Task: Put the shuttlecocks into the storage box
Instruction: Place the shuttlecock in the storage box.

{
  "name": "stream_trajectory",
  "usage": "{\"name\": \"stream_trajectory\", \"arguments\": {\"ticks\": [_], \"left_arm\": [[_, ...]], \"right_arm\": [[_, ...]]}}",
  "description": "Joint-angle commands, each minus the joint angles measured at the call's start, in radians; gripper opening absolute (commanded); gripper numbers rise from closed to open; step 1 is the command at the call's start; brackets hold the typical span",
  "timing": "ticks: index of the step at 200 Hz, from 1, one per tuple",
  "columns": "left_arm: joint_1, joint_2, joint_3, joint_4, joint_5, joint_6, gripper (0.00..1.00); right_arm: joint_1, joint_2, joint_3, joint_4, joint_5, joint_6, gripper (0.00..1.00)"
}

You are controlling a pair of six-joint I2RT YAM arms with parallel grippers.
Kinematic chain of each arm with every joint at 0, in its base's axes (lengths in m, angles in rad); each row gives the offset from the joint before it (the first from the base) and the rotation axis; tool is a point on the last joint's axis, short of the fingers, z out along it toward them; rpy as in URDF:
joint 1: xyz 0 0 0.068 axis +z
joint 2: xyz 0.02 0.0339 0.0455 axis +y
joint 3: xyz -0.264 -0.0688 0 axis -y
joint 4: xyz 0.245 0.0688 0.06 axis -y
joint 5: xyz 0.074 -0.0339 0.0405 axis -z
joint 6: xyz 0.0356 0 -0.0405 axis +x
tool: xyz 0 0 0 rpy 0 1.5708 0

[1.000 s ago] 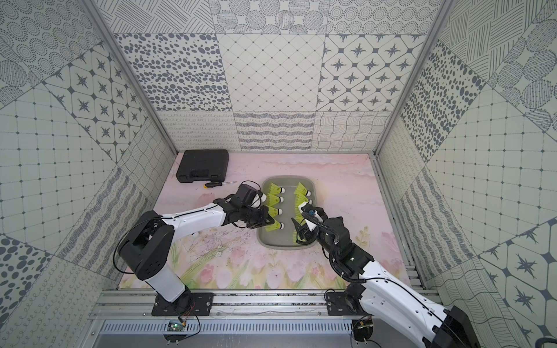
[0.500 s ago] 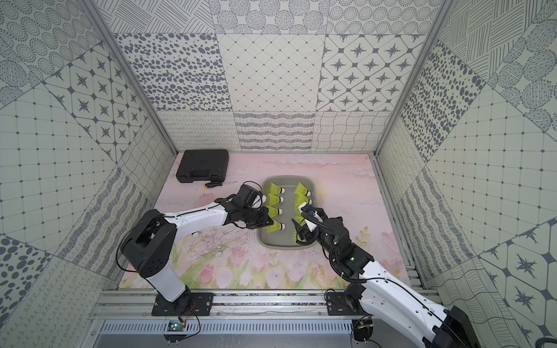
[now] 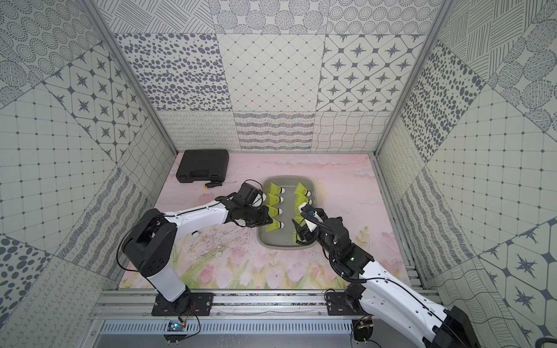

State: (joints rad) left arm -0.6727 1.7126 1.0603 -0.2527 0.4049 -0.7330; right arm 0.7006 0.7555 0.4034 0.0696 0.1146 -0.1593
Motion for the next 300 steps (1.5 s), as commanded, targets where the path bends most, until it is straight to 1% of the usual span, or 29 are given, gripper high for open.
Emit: {"name": "stream_trajectory", "arguments": {"ticks": [1,16,46,97,173,218,256,276,300], "left_arm": [[-0.001,0.001,0.02,-0.047,-0.041,0.044,0.04],[0.0,0.007,0.023,-0.049,-0.041,0.046,0.06],[-0.002,0.01,0.024,-0.051,-0.047,0.047,0.08],[-0.001,0.012,0.027,-0.051,-0.051,0.051,0.14],[-0.003,-0.002,0.024,-0.044,-0.049,0.062,0.27],[0.0,-0.032,0.015,-0.047,-0.058,0.073,0.36],[-0.001,-0.068,0.012,-0.066,-0.067,0.082,0.38],[0.0,-0.111,0.001,-0.076,-0.092,0.089,0.41],[0.001,-0.165,0.0,-0.115,-0.151,0.109,0.45]], "right_arm": [[0.001,-0.012,-0.008,0.03,0.008,0.015,0.78],[0.002,-0.01,-0.009,0.03,0.007,0.014,0.78],[0.001,-0.008,-0.008,0.03,0.007,0.014,0.78],[0.001,-0.008,-0.009,0.029,0.01,0.013,0.78],[0.001,-0.014,-0.011,0.021,0.017,0.012,0.79],[0.001,-0.021,-0.012,0.015,0.021,0.008,0.79],[0.0,-0.026,-0.013,0.012,0.024,0.012,0.79],[0.001,-0.029,-0.012,0.013,0.028,0.013,0.79],[0.0,-0.032,-0.012,0.014,0.034,0.015,0.79]]}}
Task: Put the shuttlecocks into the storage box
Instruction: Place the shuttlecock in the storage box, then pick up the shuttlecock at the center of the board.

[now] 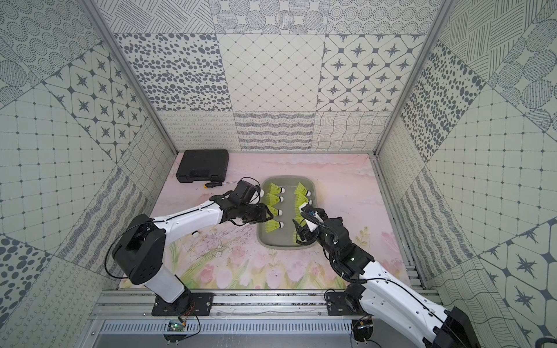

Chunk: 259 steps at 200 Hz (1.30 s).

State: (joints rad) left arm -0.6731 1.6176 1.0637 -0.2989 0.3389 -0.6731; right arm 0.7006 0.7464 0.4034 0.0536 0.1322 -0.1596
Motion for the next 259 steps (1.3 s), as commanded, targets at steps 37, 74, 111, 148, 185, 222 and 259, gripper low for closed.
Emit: {"name": "stream_trajectory", "arguments": {"ticks": [37,74,111,148,185,222,259], "left_arm": [[0.034,-0.147,-0.014,-0.143,-0.214,0.047,0.46],[0.126,-0.254,-0.069,-0.232,-0.358,-0.023,0.47],[0.233,-0.342,-0.113,-0.308,-0.467,-0.078,0.5],[0.32,-0.435,-0.17,-0.331,-0.568,-0.139,0.67],[0.429,-0.462,-0.214,-0.372,-0.607,-0.233,0.76],[0.496,-0.457,-0.25,-0.384,-0.618,-0.27,0.83],[0.539,-0.451,-0.276,-0.375,-0.644,-0.29,0.92]], "right_arm": [[0.001,-0.025,-0.012,0.035,0.022,0.024,0.79],[0.0,-0.027,-0.015,0.04,0.038,0.032,0.79],[0.0,-0.029,-0.015,0.041,0.04,0.033,0.79],[0.0,-0.024,-0.017,0.044,0.044,0.032,0.79],[0.0,-0.01,-0.014,0.051,0.04,0.032,0.79],[0.0,-0.006,-0.017,0.049,0.041,0.031,0.79],[0.0,-0.005,-0.017,0.045,0.043,0.029,0.79]]}}
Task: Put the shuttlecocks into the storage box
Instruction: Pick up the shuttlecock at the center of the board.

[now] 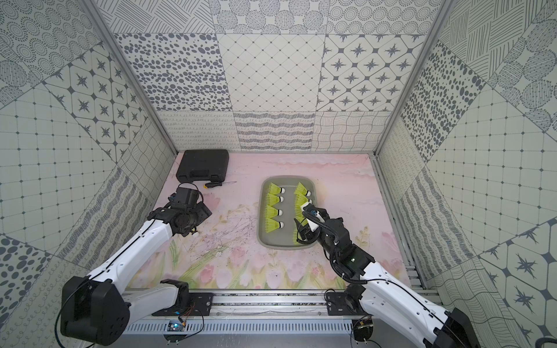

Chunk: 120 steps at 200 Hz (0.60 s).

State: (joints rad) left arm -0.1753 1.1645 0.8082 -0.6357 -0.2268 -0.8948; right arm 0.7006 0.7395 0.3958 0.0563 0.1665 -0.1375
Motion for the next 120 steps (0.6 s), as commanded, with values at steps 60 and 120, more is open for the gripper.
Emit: {"name": "stream_trajectory", "arguments": {"ticks": [60,120], "left_arm": [[0.121,0.073,-0.036,-0.01,-0.069,-0.03,0.96],[0.156,0.208,-0.002,0.011,-0.049,0.06,0.93]], "right_arm": [[0.0,0.0,-0.009,0.04,0.012,0.004,0.8],[0.0,-0.006,-0.006,0.03,0.015,0.0,0.8]]}}
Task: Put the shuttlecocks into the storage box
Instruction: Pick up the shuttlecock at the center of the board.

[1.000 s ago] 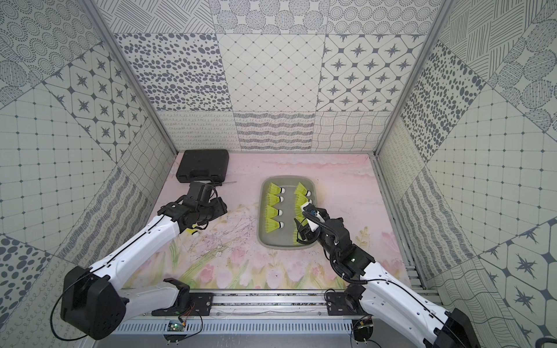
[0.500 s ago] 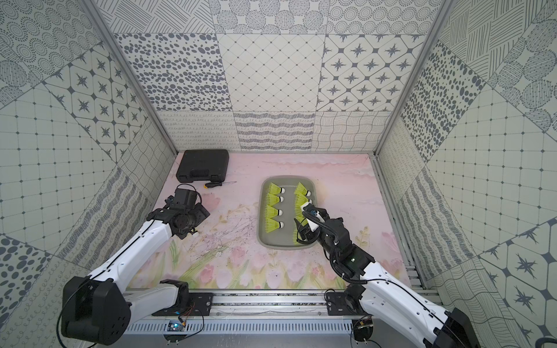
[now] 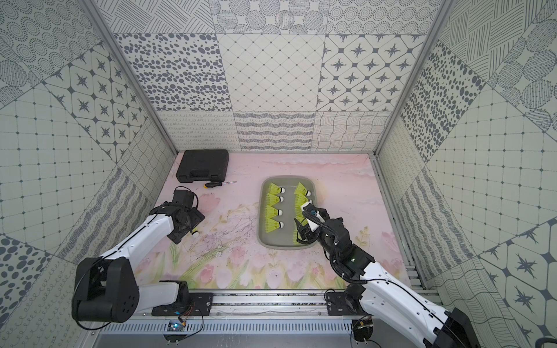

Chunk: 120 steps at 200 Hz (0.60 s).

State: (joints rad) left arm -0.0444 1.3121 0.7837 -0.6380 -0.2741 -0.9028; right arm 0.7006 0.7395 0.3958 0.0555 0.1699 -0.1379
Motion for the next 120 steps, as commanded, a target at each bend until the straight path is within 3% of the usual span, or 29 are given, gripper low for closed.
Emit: {"name": "stream_trajectory", "arguments": {"ticks": [1,79,120], "left_arm": [[0.025,0.062,0.023,0.014,-0.001,0.068,0.93],[0.057,0.167,0.05,0.072,0.033,0.122,0.87],[0.065,0.219,0.073,0.103,0.082,0.155,0.75]], "right_arm": [[0.0,-0.007,-0.007,0.031,0.012,0.001,0.8],[0.0,-0.026,-0.007,0.019,0.012,0.003,0.8],[0.0,-0.028,-0.009,0.018,0.012,0.004,0.8]]}}
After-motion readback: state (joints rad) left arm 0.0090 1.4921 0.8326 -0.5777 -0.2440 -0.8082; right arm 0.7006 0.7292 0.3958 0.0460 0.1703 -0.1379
